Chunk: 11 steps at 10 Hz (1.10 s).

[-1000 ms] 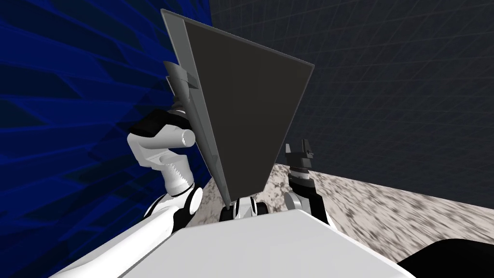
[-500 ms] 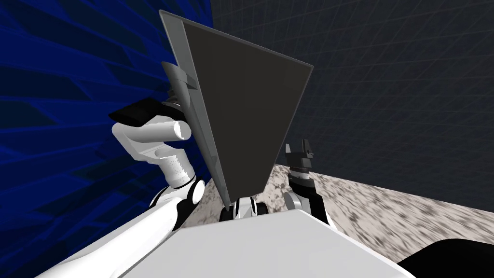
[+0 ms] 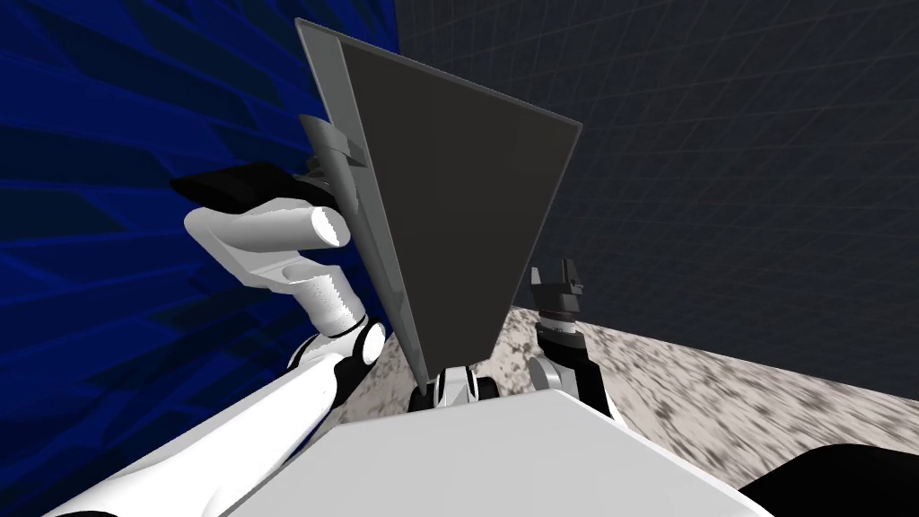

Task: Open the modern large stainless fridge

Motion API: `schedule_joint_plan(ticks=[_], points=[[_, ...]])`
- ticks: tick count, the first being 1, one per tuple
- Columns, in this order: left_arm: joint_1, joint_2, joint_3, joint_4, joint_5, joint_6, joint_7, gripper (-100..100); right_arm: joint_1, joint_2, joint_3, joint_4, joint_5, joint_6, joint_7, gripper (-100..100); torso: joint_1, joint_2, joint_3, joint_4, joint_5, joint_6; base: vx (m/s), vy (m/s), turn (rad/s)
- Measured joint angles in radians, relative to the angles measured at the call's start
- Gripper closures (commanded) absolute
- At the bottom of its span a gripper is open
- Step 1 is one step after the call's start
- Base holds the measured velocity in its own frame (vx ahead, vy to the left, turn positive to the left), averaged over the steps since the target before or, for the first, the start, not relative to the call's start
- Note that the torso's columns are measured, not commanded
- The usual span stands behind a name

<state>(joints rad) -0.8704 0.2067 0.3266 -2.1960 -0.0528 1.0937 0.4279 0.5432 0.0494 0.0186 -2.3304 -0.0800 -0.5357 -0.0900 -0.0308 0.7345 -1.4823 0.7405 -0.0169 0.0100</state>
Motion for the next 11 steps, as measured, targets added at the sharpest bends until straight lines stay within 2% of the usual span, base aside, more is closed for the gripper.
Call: schedule_joint_plan(ticks=[2,5,8,11], points=[[-0.042,-0.001,0.024,0.006,-0.001,0.057,0.01,-100,0.0,0.0,0.0,0.0,0.0,0.0,0.0,0,0.002,0.0,0.0,0.0,0.001,0.0,-0.002,-0.021,0.065],[-0.091,-0.003,0.04,0.025,-0.009,0.122,0.021,-100,0.0,0.0,0.0,0.0,0.0,0.0,0.0,0,0.0,-0.001,-0.001,0.002,0.003,0.002,0.001,-0.001,0.026],[-0.161,-0.015,0.074,0.039,-0.022,0.21,0.035,-100,0.0,0.0,0.0,0.0,0.0,0.0,0.0,0,0.004,0.001,0.001,0.0,0.001,-0.001,0.011,-0.028,0.054],[-0.231,-0.025,0.105,0.059,-0.033,0.294,0.048,-100,0.0,0.0,0.0,0.0,0.0,0.0,0.0,0,0.01,0.002,0.003,0.0,0.007,-0.002,0.002,-0.008,0.032]])
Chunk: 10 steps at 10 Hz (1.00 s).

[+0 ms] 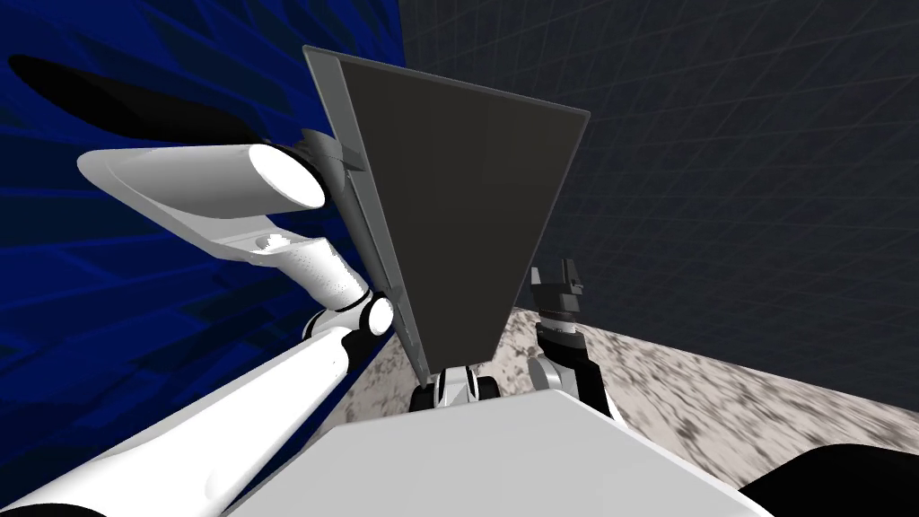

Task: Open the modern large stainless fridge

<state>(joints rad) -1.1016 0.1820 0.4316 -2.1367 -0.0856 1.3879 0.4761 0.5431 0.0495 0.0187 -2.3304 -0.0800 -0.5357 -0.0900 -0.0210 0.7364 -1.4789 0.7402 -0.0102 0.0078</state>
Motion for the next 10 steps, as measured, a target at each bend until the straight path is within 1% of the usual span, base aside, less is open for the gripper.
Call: schedule_joint_plan(ticks=[1,2,5,7,9,10], points=[[-0.017,-0.003,0.009,0.003,-0.004,0.025,0.003,-100,0.0,0.0,0.0,0.0,0.0,0.0,0.0,0,0.005,0.0,0.001,-0.001,0.002,-0.001,0.009,-0.021,0.066],[-0.042,-0.008,0.022,0.009,-0.007,0.053,0.007,-100,0.0,0.0,0.0,0.0,0.0,0.0,0.0,0,0.004,0.001,0.001,0.0,0.001,-0.001,0.005,-0.015,0.033],[-0.091,-0.019,0.049,0.027,-0.016,0.125,0.016,-100,0.0,0.0,0.0,0.0,0.0,0.0,0.0,0,0.004,0.004,0.004,0.001,0.001,-0.001,-0.001,-0.005,0.043],[-0.139,-0.036,0.075,0.044,-0.027,0.181,0.024,-100,0.0,0.0,0.0,0.0,0.0,0.0,0.0,0,0.004,0.006,0.005,0.003,0.0,-0.002,0.003,-0.006,0.054],[-0.169,-0.047,0.093,0.05,-0.034,0.228,0.029,-100,0.0,0.0,0.0,0.0,0.0,0.0,0.0,0,0.004,0.006,0.005,0.003,0.0,-0.001,0.0,-0.001,0.052],[-0.186,-0.059,0.103,0.055,-0.04,0.253,0.032,-100,0.0,0.0,0.0,0.0,0.0,0.0,0.0,0,0.003,0.008,0.005,0.005,0.0,0.0,0.005,-0.005,0.065]])
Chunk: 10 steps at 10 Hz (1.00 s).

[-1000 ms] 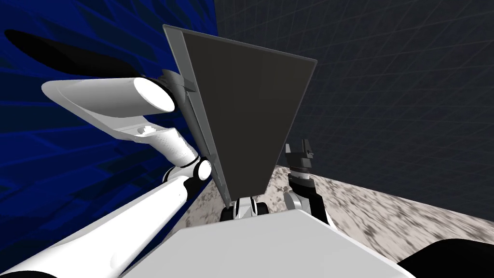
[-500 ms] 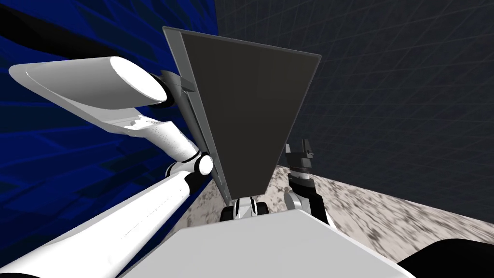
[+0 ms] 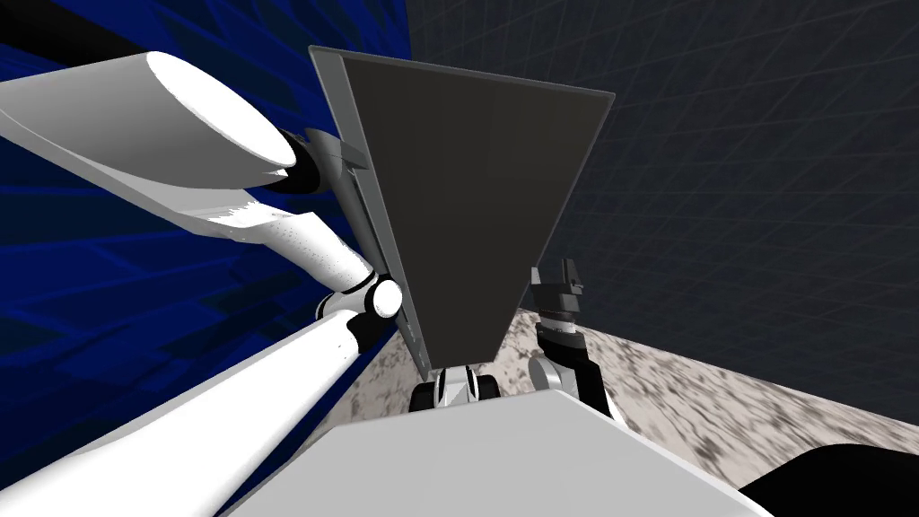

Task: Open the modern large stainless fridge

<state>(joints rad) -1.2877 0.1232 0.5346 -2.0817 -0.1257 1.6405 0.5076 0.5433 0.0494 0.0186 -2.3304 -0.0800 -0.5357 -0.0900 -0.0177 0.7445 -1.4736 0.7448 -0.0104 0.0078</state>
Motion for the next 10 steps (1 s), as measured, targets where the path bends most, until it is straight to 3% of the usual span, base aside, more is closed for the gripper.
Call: schedule_joint_plan(ticks=[7,10], points=[[-0.059,-0.066,0.043,0.022,-0.016,0.071,0.011,-100,0.0,0.0,0.0,0.0,0.0,0.0,0.0,0,-0.008,-0.001,0.001,-0.003,-0.004,0.004,-0.001,0.006,0.022],[-0.049,-0.089,0.053,-0.007,-0.017,0.102,0.015,-100,0.0,0.0,0.0,0.0,0.0,0.0,0.0,0,0.009,-0.01,-0.004,-0.003,0.003,-0.004,0.124,0.051,0.174]])
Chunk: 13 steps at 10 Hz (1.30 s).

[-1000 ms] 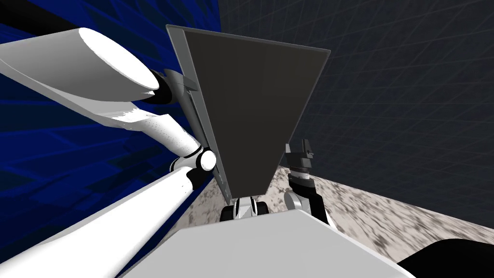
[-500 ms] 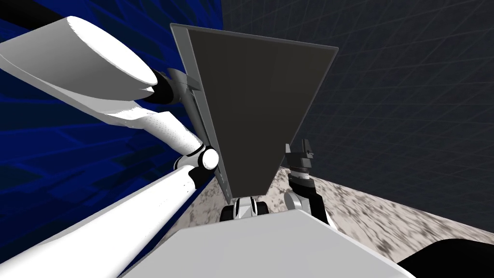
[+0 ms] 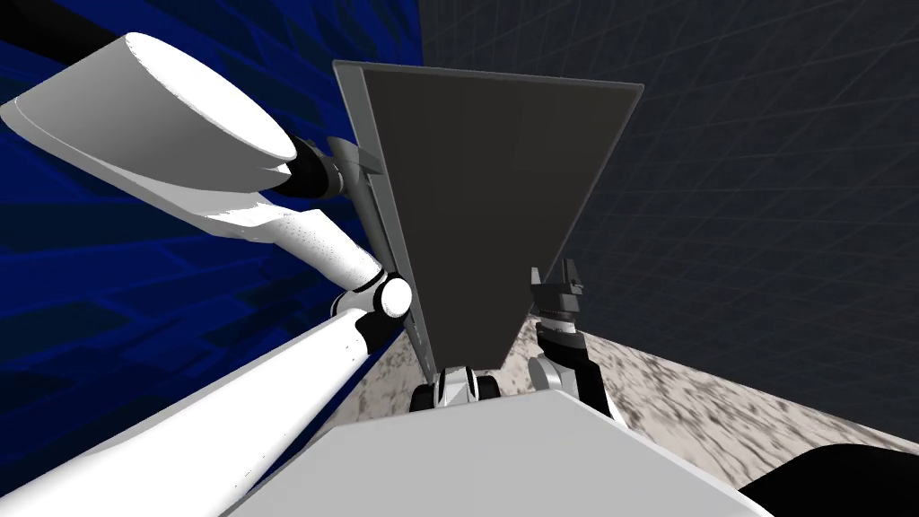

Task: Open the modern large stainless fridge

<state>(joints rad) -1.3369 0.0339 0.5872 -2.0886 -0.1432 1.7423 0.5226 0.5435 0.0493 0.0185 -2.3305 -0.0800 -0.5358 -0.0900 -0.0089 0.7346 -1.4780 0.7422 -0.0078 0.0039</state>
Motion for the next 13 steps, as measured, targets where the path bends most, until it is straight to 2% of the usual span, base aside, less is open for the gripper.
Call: schedule_joint_plan(ticks=[2,3,6,7,11,13], points=[[-0.001,-0.019,0.001,-0.042,0.008,0.034,0.004,-100,0.008,0.0,0.0,0.004,0.0,0.0,0.0,0,0.001,0.002,0.001,0.002,0.006,-0.007,0.087,0.032,0.041],[-0.001,-0.019,0.002,-0.045,0.008,0.039,0.004,100,0.01,0.0,0.0,0.006,0.0,0.001,0.0,0,0.002,0.004,0.002,0.0,0.006,-0.006,-0.075,-0.018,-0.14],[-0.004,0.017,0.001,0.008,0.003,-0.01,-0.002,100,0.009,0.0,0.0,0.006,0.0,0.001,0.0,0,-0.008,0.011,0.007,-0.002,0.0,0.001,-0.116,-0.023,-0.119],[0.0,0.018,0.003,0.011,0.002,-0.013,-0.003,-100,0.009,0.0,0.0,0.006,0.0,0.001,0.0,0,-0.005,0.006,0.003,-0.001,-0.001,-0.001,-0.023,-0.004,0.031],[-0.015,0.078,-0.001,0.011,-0.015,0.0,-0.002,-100,0.009,0.0,0.0,0.006,0.0,0.001,0.0,0,0.004,0.003,0.001,-0.004,0.005,-0.002,-0.053,-0.069,0.053],[-0.03,0.082,-0.004,0.006,-0.033,0.019,-0.002,-100,0.009,0.0,0.0,0.006,0.0,0.001,0.0,0,-0.005,0.006,0.004,-0.003,0.001,0.001,-0.11,-0.123,0.082]])
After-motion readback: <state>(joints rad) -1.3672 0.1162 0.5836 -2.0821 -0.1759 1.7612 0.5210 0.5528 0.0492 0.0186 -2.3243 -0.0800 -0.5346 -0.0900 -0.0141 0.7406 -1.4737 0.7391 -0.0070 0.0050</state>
